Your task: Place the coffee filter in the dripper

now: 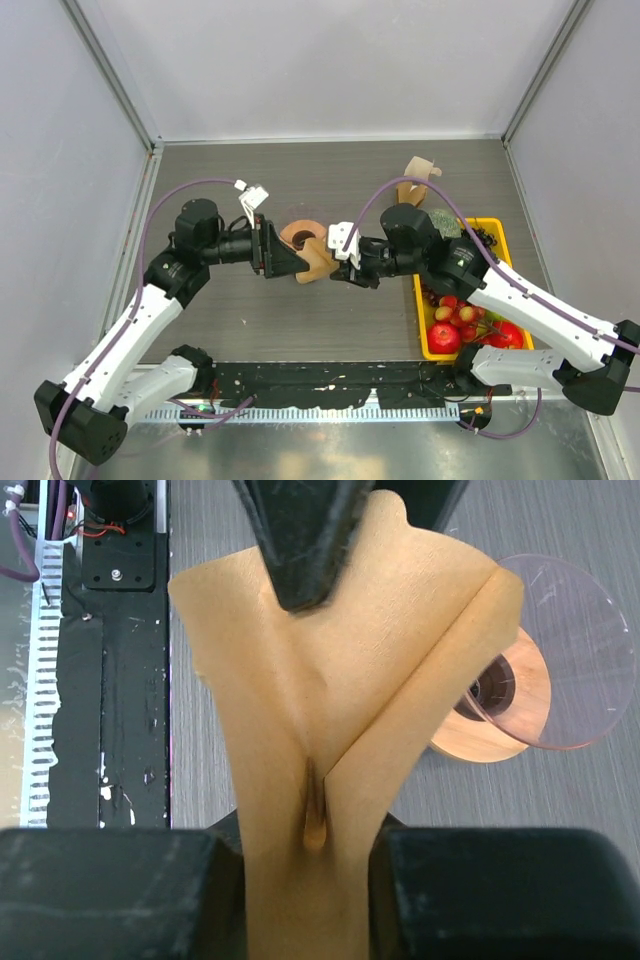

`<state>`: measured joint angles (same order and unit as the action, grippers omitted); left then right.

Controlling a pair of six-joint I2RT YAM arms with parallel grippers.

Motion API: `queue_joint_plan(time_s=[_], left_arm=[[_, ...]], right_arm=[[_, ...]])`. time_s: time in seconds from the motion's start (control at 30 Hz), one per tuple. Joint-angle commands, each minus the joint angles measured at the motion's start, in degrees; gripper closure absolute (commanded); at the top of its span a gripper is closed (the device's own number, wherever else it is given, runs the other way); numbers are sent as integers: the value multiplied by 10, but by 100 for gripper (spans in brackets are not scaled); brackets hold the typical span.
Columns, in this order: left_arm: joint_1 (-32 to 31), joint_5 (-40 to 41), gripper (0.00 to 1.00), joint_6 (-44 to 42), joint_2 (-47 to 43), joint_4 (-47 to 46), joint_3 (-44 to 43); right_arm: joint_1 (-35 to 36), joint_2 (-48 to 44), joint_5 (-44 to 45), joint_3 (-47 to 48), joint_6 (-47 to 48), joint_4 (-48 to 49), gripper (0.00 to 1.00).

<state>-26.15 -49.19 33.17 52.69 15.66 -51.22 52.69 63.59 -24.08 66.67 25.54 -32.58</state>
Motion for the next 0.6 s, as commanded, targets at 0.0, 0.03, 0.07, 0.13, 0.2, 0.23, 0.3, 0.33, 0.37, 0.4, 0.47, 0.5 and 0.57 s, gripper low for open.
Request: queue_joint_plan(time_s=[0.0,0.03,0.07,0.13,0.2,0.23,0.3,0.33,0.37,0.4,0.47,0.5,0.57], left_arm=[[-2,-14,37,65,9,-78,5],[-2,-13,37,69,13,-81,4],[-2,-16,37,69,14,-83,3],[-4,-16,41,67,15,-85,4],[-6,-18,52,66,14,-85,9],[-6,-18,65,66,13,-85,13],[-5,-18,86,65,8,-80,20],[-6,-17,94,64,6,-76,24],[-5,-14,100,64,3,-74,28],[-5,-11,100,64,1,-73,31],[-4,-7,100,66,0,-70,34],[-4,-6,100,69,0,-72,36],[-3,-5,100,71,3,-72,35]], right_arm=[[12,-1,14,-5,7,20,80],[13,0,16,-5,7,21,80],[14,0,20,-5,8,21,80],[15,3,26,-4,7,20,80],[15,4,30,-1,5,21,80],[15,2,32,0,2,23,80],[14,-1,39,2,0,22,80],[15,-2,41,3,0,21,78],[15,-7,42,6,-1,19,77],[14,-9,42,6,-1,18,74],[12,-16,40,11,-2,16,66],[9,-19,37,15,-4,14,64],[8,-22,31,18,-4,11,59]])
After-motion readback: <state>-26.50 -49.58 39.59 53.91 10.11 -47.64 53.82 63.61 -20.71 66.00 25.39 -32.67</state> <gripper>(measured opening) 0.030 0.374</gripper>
